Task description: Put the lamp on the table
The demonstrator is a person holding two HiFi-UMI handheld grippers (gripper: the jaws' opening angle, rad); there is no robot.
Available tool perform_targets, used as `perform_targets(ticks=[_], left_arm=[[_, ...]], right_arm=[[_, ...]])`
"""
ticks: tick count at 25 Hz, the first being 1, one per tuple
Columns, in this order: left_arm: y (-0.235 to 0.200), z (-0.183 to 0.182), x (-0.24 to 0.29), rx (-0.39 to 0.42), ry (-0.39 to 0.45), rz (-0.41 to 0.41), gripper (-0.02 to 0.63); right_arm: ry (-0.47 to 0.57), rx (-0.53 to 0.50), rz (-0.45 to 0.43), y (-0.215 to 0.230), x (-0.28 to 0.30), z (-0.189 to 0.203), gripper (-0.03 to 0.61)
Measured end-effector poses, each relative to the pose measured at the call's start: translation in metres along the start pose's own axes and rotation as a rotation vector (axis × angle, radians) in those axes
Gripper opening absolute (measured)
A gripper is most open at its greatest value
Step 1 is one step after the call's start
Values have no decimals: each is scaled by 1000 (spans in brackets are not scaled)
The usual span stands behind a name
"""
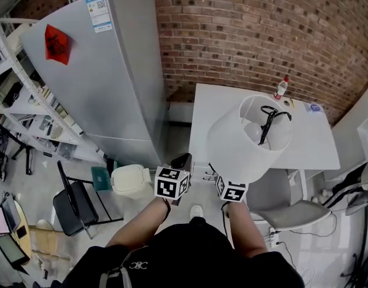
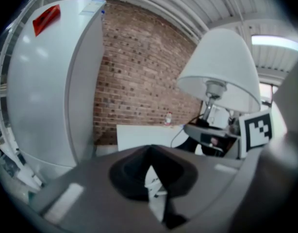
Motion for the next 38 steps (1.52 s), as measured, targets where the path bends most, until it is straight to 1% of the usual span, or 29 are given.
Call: perform_targets(ticks=[9,18,21,25,30,38], left_arm=[[-12,-24,58,-22,-12,-40,0],[-22,-45,114,-68,-11,-80,0],[-28,-47,127,-87,-19,-100,0],[-35,-42,139,-91,-51,-111,0],[-42,-42,148,-94,-64,-111,0],[-78,-39,167,-91,-97,-96,0]], right_arm=[[-11,3,-36,43,61,-7,127],[-25,-3,-95,78,118,-14,126],[-26,-9,-115,86,136,-15,126],[-30,-8,-133,91,155,-16,127],[-34,5,-122,98,174,-13,127],[-39,11,-86,94,216,-4,127]])
Point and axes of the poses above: the fingertips, and each gripper's own axes: x forward along the fingers, y to its right, z out of its underside, the point moved 4 cm from there along -x, backward along the fingers, and after that the axes turned 15 degrees about -z, right-handed, at the moved point
